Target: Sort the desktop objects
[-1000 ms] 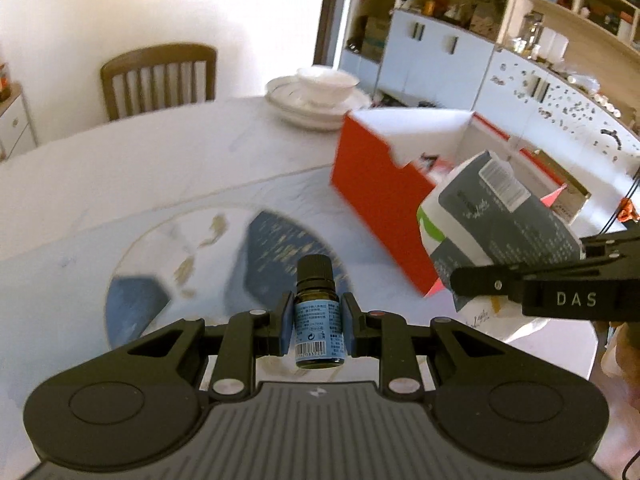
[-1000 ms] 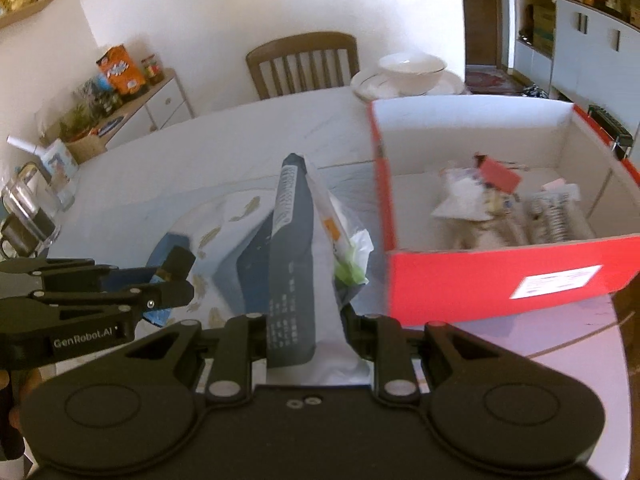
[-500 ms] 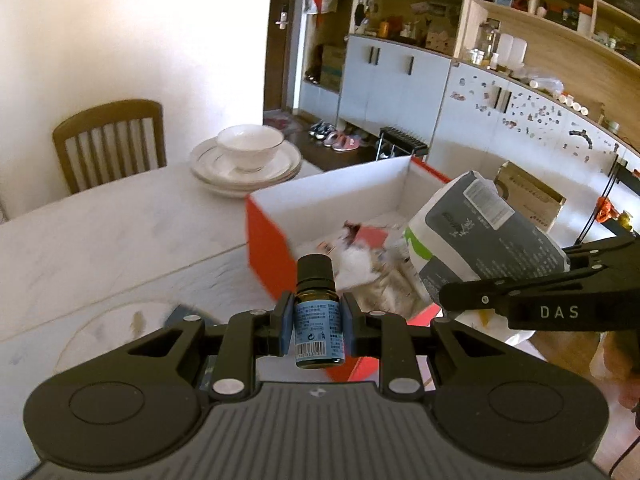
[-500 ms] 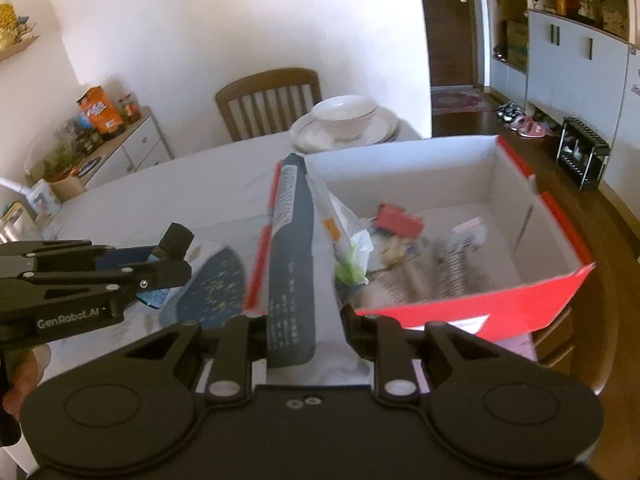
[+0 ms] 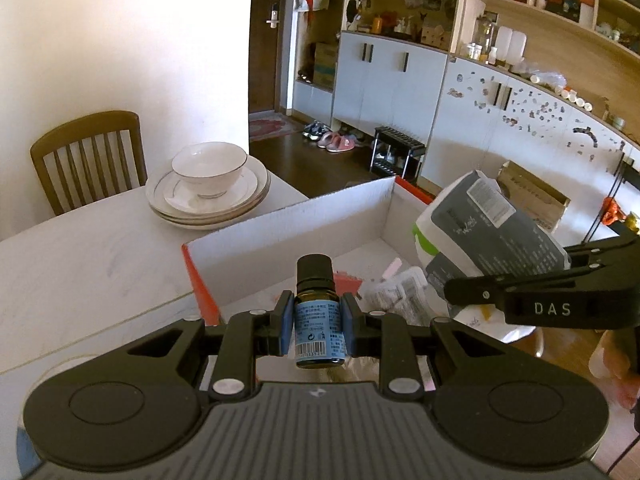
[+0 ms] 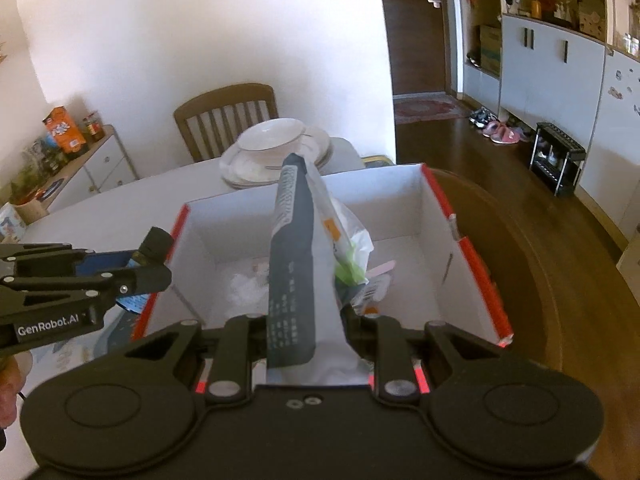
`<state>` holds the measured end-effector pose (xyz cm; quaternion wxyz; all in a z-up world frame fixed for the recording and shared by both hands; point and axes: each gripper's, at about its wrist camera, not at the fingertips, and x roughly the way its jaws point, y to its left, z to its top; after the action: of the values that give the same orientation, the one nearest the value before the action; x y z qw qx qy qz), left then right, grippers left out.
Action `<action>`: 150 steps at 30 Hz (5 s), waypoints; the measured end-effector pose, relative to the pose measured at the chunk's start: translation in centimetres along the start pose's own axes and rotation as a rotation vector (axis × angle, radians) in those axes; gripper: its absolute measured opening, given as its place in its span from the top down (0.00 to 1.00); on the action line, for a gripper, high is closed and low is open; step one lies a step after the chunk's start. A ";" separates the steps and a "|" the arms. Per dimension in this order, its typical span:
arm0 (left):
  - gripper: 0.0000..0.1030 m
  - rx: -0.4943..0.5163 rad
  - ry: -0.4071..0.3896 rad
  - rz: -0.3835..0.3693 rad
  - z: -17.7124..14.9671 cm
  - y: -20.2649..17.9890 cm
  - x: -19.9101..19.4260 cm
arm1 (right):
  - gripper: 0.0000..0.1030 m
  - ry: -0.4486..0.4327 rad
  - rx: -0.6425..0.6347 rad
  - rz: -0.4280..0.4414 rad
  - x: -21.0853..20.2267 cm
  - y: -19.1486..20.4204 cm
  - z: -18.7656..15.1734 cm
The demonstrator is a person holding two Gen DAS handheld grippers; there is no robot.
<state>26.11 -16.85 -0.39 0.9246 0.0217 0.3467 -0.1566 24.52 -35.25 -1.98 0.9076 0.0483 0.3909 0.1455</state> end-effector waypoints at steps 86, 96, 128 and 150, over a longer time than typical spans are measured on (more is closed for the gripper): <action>0.33 -0.047 0.100 0.025 -2.0 0.1 -0.8 | 0.23 -0.009 -0.142 0.122 -1.5 1.0 -1.0; 0.26 -0.062 0.072 0.018 -2.9 1.1 -2.8 | 0.14 -0.061 -0.109 0.097 -3.1 2.0 -1.7; 0.00 -0.014 -0.059 -0.052 -6.3 1.8 -10.9 | 0.00 -0.301 -0.034 0.017 -10.6 7.2 -6.0; 0.00 0.038 -0.082 -0.023 -6.5 1.2 -12.2 | 0.00 -0.303 -0.023 0.009 -10.8 7.5 -7.3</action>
<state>13.68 -11.40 2.45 0.9356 0.0286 0.3057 -0.1745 10.50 -31.59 1.97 0.9561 0.0609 0.2474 0.1450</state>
